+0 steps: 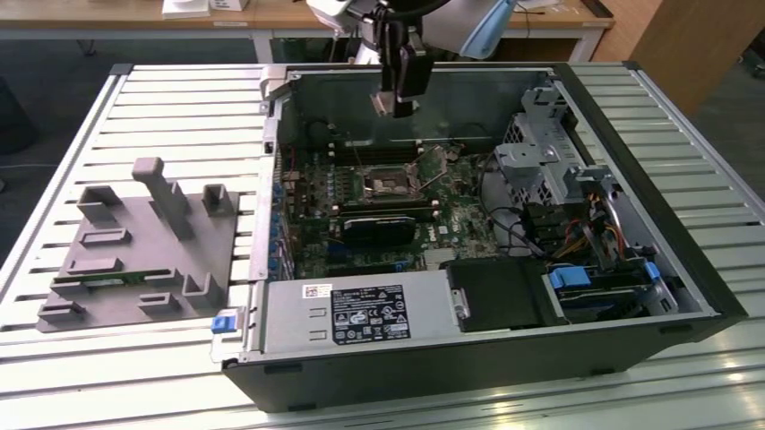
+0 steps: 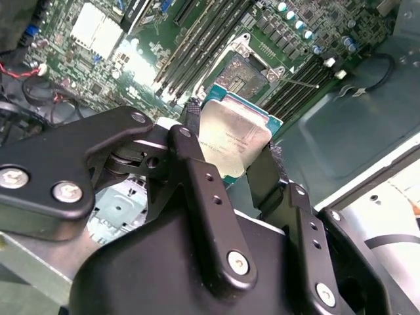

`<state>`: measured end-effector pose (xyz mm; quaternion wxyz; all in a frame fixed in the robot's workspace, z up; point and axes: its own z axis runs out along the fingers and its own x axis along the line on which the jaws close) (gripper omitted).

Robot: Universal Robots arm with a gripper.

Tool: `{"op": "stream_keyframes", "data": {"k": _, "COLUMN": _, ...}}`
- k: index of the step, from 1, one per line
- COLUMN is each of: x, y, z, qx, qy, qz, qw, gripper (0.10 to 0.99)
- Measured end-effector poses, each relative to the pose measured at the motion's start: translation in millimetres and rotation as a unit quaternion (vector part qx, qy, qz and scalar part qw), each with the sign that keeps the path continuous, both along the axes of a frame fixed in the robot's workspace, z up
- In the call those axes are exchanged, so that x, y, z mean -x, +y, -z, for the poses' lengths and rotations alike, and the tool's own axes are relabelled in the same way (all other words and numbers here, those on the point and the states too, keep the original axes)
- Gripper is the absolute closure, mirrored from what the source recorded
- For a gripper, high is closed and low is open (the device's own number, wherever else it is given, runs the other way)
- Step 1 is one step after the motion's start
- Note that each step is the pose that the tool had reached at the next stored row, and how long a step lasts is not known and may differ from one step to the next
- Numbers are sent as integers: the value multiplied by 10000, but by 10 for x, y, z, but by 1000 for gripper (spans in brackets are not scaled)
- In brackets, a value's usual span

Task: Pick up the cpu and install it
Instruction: 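Place the cpu into insertion slot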

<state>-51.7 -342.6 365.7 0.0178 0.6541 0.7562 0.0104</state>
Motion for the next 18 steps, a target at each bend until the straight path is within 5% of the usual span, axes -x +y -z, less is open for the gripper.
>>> {"op": "stream_keyframes", "data": {"k": 18, "x": 0, "y": 8, "z": 93, "qx": 50, "qy": 4, "qz": 182, "qw": 9998, "gripper": 553}}
